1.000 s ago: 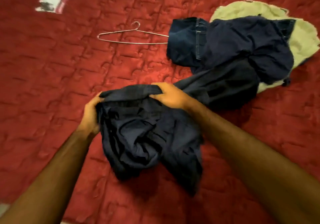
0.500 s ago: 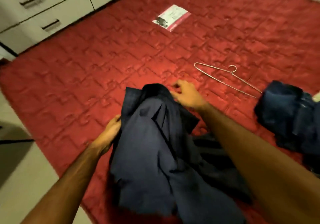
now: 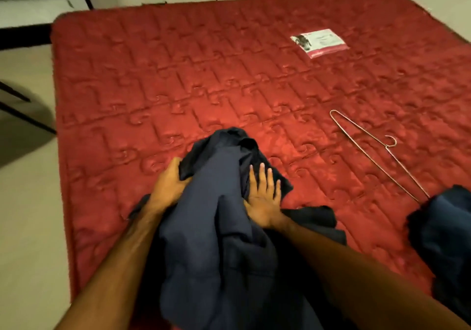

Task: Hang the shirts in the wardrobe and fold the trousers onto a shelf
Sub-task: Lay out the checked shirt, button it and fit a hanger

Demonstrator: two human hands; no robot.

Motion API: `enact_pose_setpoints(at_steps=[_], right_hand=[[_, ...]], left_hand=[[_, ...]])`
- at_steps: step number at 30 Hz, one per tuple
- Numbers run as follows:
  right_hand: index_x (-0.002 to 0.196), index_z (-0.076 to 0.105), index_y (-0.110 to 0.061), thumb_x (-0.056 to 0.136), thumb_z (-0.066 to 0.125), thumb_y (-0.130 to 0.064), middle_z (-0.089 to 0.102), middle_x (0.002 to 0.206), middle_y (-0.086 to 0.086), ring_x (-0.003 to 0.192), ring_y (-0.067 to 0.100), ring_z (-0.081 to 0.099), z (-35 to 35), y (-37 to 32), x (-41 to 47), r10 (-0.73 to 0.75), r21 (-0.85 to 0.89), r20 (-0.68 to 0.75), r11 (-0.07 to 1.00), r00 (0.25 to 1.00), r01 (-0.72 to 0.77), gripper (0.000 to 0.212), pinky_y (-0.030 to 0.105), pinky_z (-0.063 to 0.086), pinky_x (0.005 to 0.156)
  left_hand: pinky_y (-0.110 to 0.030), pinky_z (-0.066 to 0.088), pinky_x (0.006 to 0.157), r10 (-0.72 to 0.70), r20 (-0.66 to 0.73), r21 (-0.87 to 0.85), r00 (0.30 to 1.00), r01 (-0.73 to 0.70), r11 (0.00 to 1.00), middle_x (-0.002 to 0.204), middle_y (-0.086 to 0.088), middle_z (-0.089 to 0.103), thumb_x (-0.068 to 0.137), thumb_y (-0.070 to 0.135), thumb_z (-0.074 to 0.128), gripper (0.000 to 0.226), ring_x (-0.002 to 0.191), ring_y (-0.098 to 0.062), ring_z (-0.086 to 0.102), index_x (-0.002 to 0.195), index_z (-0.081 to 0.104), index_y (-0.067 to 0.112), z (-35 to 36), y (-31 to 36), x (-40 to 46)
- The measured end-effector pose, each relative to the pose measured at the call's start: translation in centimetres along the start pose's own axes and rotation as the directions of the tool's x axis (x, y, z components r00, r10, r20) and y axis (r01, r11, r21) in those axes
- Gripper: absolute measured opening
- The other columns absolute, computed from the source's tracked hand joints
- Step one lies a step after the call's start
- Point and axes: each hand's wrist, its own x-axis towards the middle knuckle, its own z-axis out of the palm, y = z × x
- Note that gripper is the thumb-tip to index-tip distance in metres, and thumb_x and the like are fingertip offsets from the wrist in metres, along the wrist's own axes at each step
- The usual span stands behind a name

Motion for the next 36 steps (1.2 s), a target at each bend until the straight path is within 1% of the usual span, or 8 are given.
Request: enact_pose_setpoints(at_steps=[5,9,12,15,19,24,29,36], right_hand=[[0.156,0.019,-0.035,0.099,0.040,-0.053,0.001,0.166,0.002,0.153,0.024,-0.004,-0.5,1.7,-0.6,-0.117,0.203,-0.140,0.969,0.983,0.144,0.064,0.048,-0.004,0.120],[0.125,0.058,-0.024,0.089,0.056,-0.012,0.046,0.138,0.005,0.130,0.031,0.042,-3.5,2.9,-3.8,-0.219,0.147,-0.207,0.957,0.954,0.251,0.037,0.047,0.035,0.105],[0.095,0.062,-0.023,0.078,0.053,-0.002,0.062,0.111,0.004,0.112,0.029,0.058,-7.4,3.3,-8.4,-0.340,0.099,-0.170,0.928,0.925,0.360,0.029,0.044,0.048,0.091],[0.088,0.069,-0.022,0.069,0.046,0.007,0.069,0.099,-0.005,0.098,0.017,0.063,-11.0,4.4,-14.0,-0.297,0.433,-0.295,0.806,0.908,0.404,0.041,0.033,0.050,0.088],[0.095,0.067,-0.011,0.073,0.042,0.017,0.064,0.078,0.010,0.056,0.010,0.054,-16.1,6.0,-20.4,-0.266,0.780,-0.170,0.553,0.949,0.294,0.044,0.017,0.038,0.046],[0.119,0.060,-0.006,0.080,0.073,0.004,0.063,0.090,0.000,0.079,0.008,0.059,-17.1,8.6,-25.1,-0.438,0.817,-0.090,0.481,0.895,0.317,0.043,0.016,0.050,0.063],[0.095,0.073,-0.018,0.083,0.067,-0.018,0.073,0.100,0.007,0.097,0.023,0.066,-17.1,12.4,-26.6,-0.456,0.103,-0.150,0.875,0.877,0.472,0.014,0.033,0.052,0.085],[0.127,0.053,0.002,0.091,0.054,0.003,0.059,0.111,0.009,0.093,0.010,0.057,-17.1,9.5,-33.3,-0.667,0.764,-0.077,0.437,0.741,0.474,0.036,0.013,0.048,0.075]], left_hand=[[-0.041,0.044,0.080,0.087,-0.151,0.303,0.985,-0.038,0.952,0.116,-0.025,0.064,0.082,0.044,0.057,0.054,0.106,-0.040,0.062,0.120,0.045,0.007,1.7,1.7,-5.0],[-0.042,0.044,0.075,0.169,-0.283,0.510,0.944,-0.001,0.860,0.118,-0.017,0.063,0.083,0.051,0.070,0.059,0.104,-0.041,0.062,0.121,0.038,0.018,0.7,3.7,-15.7],[-0.046,0.049,0.096,0.271,-0.319,0.545,0.908,-0.059,0.837,0.135,-0.007,0.051,0.062,0.062,0.081,0.095,0.122,-0.030,0.055,0.138,0.033,0.031,-2.2,4.9,-24.3],[-0.049,0.048,0.098,0.309,-0.290,0.644,0.906,-0.054,0.763,0.130,-0.005,0.039,0.061,0.046,0.092,0.108,0.122,-0.033,0.053,0.147,0.028,0.036,-4.0,7.4,-32.2],[-0.045,0.050,0.096,0.394,-0.142,0.833,0.908,-0.105,0.543,0.115,0.004,0.030,0.059,0.041,0.093,0.105,0.113,-0.027,0.050,0.144,0.032,0.042,-4.2,11.4,-39.9],[-0.046,0.050,0.094,0.462,-0.001,0.944,0.887,-0.152,0.294,0.125,-0.005,0.038,0.069,0.027,0.079,0.079,0.114,-0.030,0.046,0.140,0.044,0.037,-1.2,12.0,-43.8],[-0.046,0.050,0.087,0.574,-0.297,0.797,0.764,-0.133,0.589,0.108,-0.003,0.043,0.091,0.018,0.060,0.026,0.100,-0.031,0.056,0.118,0.062,0.018,2.6,12.7,-44.4],[-0.045,0.047,0.092,0.525,-0.270,0.762,0.807,-0.154,0.629,0.105,0.000,0.046,0.101,0.055,0.042,0.044,0.104,-0.030,0.059,0.107,0.071,0.022,9.8,16.8,-43.7]])
